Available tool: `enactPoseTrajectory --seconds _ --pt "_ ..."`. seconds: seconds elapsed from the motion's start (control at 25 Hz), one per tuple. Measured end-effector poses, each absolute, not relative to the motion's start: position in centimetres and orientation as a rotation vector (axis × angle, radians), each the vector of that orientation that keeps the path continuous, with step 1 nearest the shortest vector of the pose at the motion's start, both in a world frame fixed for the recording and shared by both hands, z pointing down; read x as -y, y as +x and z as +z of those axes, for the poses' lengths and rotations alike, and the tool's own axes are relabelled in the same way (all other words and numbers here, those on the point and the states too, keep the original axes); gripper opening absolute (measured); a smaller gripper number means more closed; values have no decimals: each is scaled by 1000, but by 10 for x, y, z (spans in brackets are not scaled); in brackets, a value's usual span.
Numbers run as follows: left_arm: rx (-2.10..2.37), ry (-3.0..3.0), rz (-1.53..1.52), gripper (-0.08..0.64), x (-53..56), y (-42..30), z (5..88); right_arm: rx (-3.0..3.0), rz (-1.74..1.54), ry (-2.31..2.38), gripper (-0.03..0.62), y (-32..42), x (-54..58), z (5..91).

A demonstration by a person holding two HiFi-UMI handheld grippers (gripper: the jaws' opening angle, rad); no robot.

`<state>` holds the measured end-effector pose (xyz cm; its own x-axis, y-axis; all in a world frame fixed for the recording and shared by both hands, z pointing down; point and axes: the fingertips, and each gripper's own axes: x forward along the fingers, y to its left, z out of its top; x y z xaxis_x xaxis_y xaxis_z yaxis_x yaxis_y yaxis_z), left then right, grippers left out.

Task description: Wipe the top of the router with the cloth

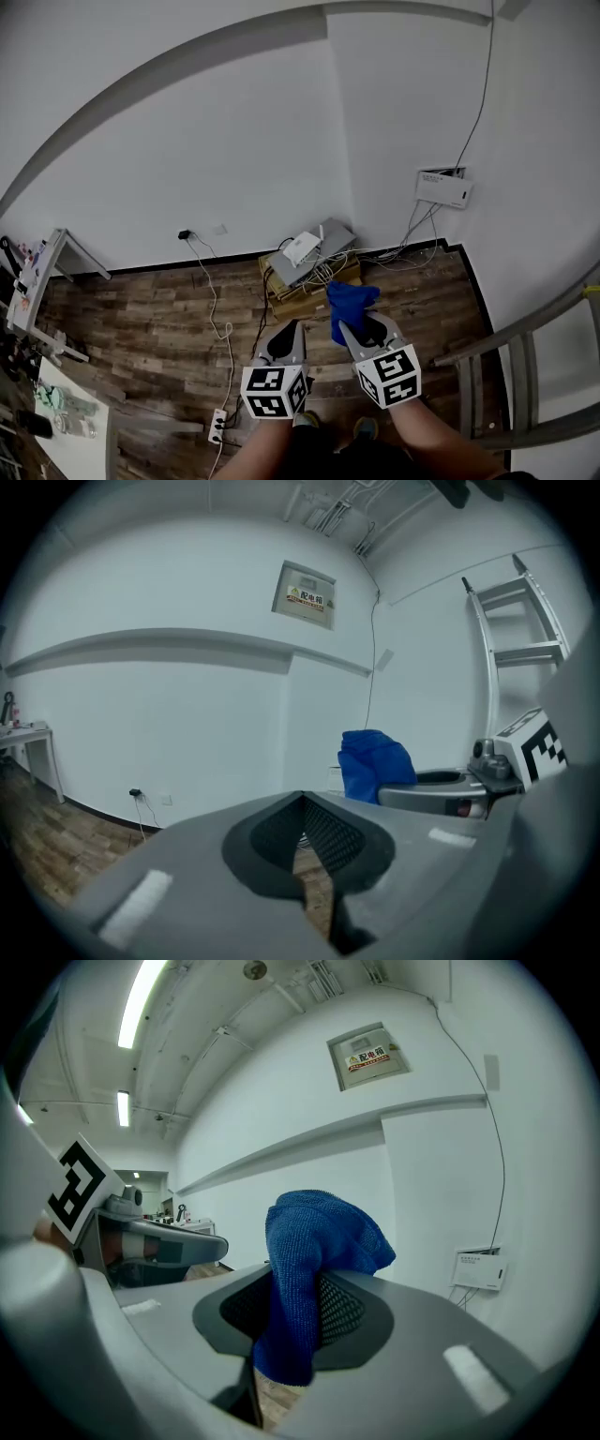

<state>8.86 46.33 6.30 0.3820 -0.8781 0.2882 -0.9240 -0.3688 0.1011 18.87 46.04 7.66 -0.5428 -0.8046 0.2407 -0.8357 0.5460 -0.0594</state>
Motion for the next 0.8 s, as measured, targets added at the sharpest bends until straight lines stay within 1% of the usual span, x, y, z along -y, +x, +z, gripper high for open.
enactPoseTrajectory --seconds 0.16,0.36,0.52,0.8 --pt "1618 2386 237 2 -415 84 65 2583 241 1338 133 181 -416 89" --pt "1596 2399 219 2 -347 61 92 2559 214 1318 133 152 -351 118" --pt "1533 2374 235 2 -262 30 122 2487 278 1294 132 117 -272 153" --pt "1378 2348 309 2 -82 -47 184 2353 392 1307 130 37 -111 213"
